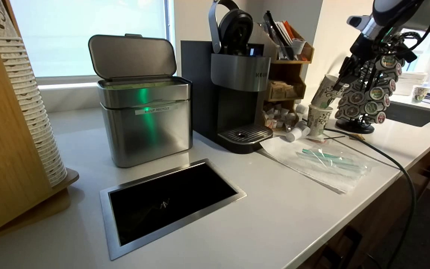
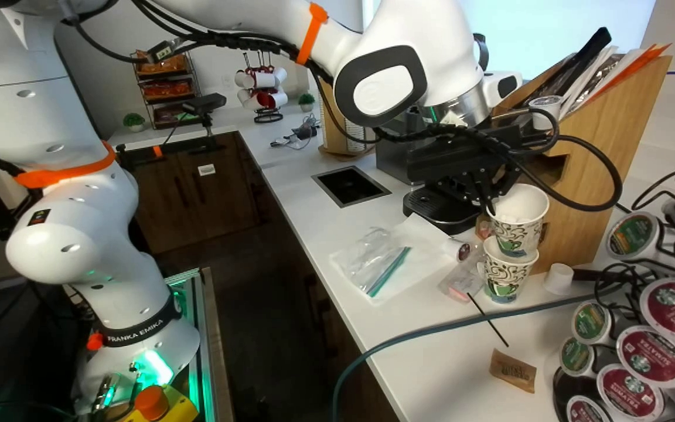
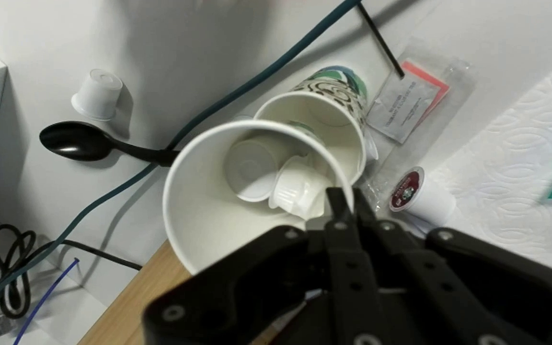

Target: Stack the two coffee cups together.

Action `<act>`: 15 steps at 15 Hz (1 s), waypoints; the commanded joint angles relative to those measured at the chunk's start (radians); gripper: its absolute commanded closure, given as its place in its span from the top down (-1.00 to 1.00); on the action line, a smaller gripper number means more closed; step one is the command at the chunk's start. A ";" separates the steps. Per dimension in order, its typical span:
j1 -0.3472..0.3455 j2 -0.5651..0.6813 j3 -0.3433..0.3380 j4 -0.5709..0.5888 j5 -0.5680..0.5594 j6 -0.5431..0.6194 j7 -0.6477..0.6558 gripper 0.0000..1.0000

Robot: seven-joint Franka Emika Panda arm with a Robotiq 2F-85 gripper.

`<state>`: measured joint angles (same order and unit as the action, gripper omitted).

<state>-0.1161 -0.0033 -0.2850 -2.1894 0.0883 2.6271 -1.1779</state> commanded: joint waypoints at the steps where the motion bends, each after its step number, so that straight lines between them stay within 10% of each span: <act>1: -0.036 0.010 0.036 0.038 -0.034 -0.094 0.032 -0.98; 2: -0.041 0.014 0.039 0.044 -0.047 -0.108 0.051 -0.42; 12: -0.074 -0.035 0.043 0.016 -0.213 -0.132 0.182 0.93; 15: -0.094 -0.128 0.033 -0.067 -0.221 -0.148 0.142 1.00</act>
<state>-0.1870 -0.0220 -0.2497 -2.1633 -0.1079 2.5140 -1.0184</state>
